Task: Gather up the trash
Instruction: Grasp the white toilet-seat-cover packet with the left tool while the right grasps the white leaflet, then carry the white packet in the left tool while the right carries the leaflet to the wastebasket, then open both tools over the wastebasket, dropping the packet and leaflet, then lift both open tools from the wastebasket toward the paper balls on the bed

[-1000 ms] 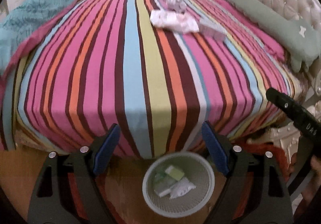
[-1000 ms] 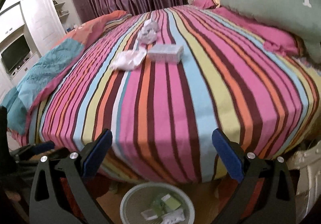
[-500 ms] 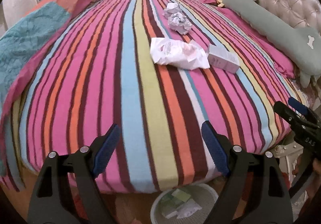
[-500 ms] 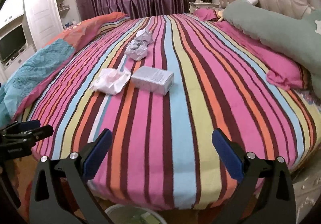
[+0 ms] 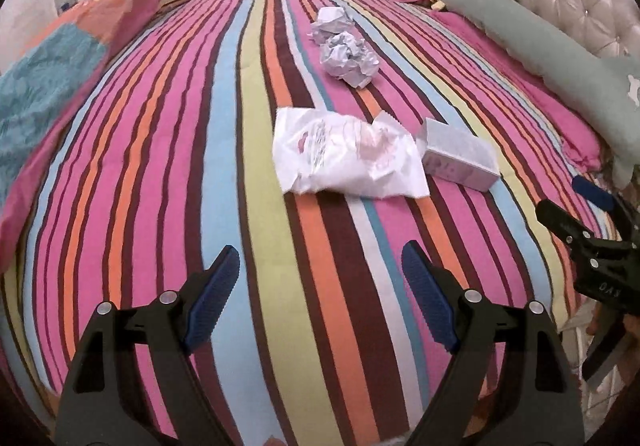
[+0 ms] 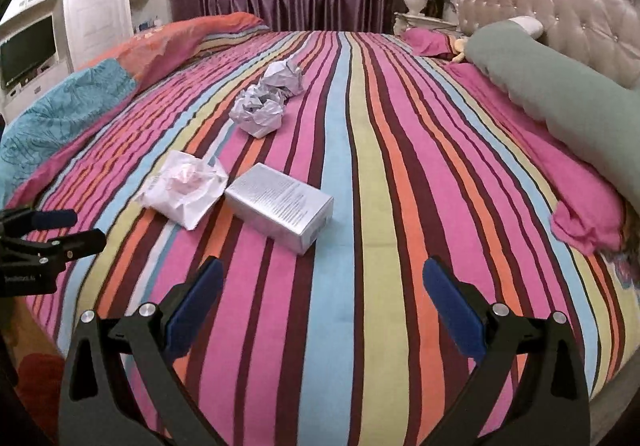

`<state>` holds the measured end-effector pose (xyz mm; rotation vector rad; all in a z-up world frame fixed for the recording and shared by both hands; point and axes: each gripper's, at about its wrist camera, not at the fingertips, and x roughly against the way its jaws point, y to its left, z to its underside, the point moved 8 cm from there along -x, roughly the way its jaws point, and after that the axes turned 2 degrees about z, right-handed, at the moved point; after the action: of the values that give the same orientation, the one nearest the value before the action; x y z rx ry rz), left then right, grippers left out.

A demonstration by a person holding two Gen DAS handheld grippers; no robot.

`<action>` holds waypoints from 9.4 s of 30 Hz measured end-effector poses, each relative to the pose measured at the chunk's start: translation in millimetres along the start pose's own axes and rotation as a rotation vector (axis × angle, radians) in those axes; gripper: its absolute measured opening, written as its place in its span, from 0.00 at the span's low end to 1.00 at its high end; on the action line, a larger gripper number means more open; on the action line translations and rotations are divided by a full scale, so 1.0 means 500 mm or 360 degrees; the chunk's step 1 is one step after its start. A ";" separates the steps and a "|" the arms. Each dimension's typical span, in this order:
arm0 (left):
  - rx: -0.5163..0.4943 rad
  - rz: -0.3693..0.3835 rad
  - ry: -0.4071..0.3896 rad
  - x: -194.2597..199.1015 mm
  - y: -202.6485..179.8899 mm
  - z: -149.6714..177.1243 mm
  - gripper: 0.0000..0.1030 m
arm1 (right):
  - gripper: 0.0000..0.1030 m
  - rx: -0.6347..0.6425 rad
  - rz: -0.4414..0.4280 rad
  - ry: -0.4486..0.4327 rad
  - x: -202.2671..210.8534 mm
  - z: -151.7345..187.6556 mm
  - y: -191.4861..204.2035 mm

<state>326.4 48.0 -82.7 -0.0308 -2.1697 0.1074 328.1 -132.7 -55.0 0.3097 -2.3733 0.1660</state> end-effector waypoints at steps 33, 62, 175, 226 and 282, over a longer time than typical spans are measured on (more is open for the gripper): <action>-0.0174 0.0063 0.0140 -0.173 -0.019 -0.128 0.79 | 0.93 0.0328 -0.0133 0.0146 -0.197 -0.070 0.058; -0.0009 0.0051 0.0117 -0.249 -0.039 -0.194 0.47 | 0.44 0.0157 -0.0143 0.0262 -0.229 -0.078 0.071; -0.0059 0.0103 0.1072 -0.110 -0.114 0.763 0.44 | 0.44 -0.0853 -0.0198 0.1477 0.005 0.757 0.226; 0.0094 -0.0032 0.0619 0.015 -0.046 0.641 0.81 | 0.85 -0.1053 -0.0135 0.1147 0.074 0.670 0.146; -0.0007 0.0077 -0.0229 -0.058 -0.012 -0.129 0.81 | 0.93 -0.0298 -0.0339 -0.0017 -0.072 -0.192 0.016</action>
<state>396.1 44.7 -69.5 -0.0805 -2.3136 0.1360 414.2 -99.2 -10.0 0.4703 -2.3268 -0.1570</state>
